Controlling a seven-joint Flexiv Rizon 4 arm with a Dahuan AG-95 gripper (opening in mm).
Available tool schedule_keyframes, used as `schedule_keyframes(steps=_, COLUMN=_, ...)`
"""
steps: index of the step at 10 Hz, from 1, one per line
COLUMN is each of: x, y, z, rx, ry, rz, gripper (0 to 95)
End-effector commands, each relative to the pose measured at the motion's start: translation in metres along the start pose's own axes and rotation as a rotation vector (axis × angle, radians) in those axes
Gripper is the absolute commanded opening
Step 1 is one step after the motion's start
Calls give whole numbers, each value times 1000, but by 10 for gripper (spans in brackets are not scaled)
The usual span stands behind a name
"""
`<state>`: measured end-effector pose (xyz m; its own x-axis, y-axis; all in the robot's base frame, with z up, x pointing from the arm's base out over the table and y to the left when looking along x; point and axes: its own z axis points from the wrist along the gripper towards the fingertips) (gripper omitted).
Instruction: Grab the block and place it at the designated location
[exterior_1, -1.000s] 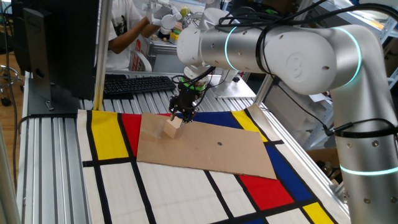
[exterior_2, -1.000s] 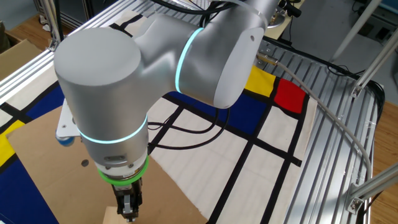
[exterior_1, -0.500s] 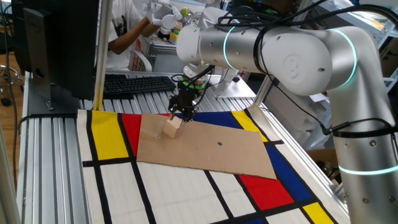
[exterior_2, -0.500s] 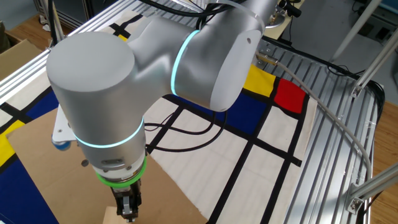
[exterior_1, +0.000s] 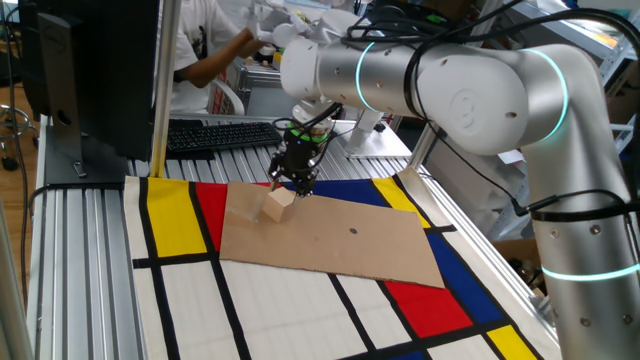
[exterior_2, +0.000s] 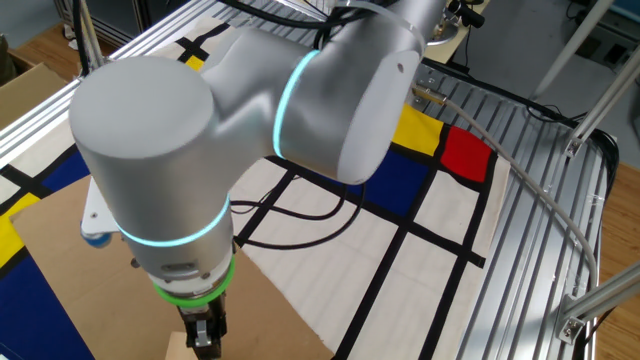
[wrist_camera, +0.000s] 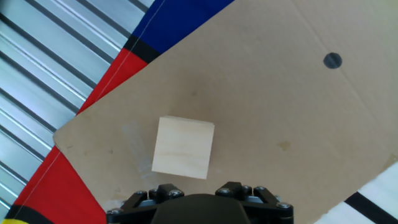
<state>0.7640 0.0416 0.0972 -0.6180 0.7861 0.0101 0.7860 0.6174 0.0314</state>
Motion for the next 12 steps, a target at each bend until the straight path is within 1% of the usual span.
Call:
schedule_keyframes(steps=1, x=2, y=-3, z=-1, rx=-20, ry=-16, rz=-3, gripper=570)
schedule_keyframes(steps=2, x=2, y=-3, z=-1, rx=-28, ry=-22, rz=-4, gripper=570)
schedule_keyframes(steps=3, x=2, y=-3, z=-1, rx=-30, ry=-30, rz=-2, gripper=570)
schedule_keyframes(steps=5, x=2, y=-3, z=-1, rx=-33, ry=-30, rz=-3, gripper=570)
schedule_keyframes(steps=6, x=2, y=-3, z=-1, rx=-39, ry=-27, rz=-5, gripper=380)
schedule_keyframes(steps=7, x=2, y=-3, z=0, rx=-42, ry=-27, rz=-4, gripper=380)
schedule_keyframes(steps=8, x=2, y=-1, z=1, rx=-58, ry=-20, rz=7, gripper=380)
schedule_keyframes(steps=10, x=1, y=2, z=2, rx=-59, ry=-25, rz=10, gripper=380)
schedule_keyframes(steps=11, x=0, y=4, z=2, rx=-56, ry=-24, rz=11, gripper=570)
schedule_keyframes(steps=12, x=-2, y=6, z=2, rx=-59, ry=-23, rz=12, gripper=570)
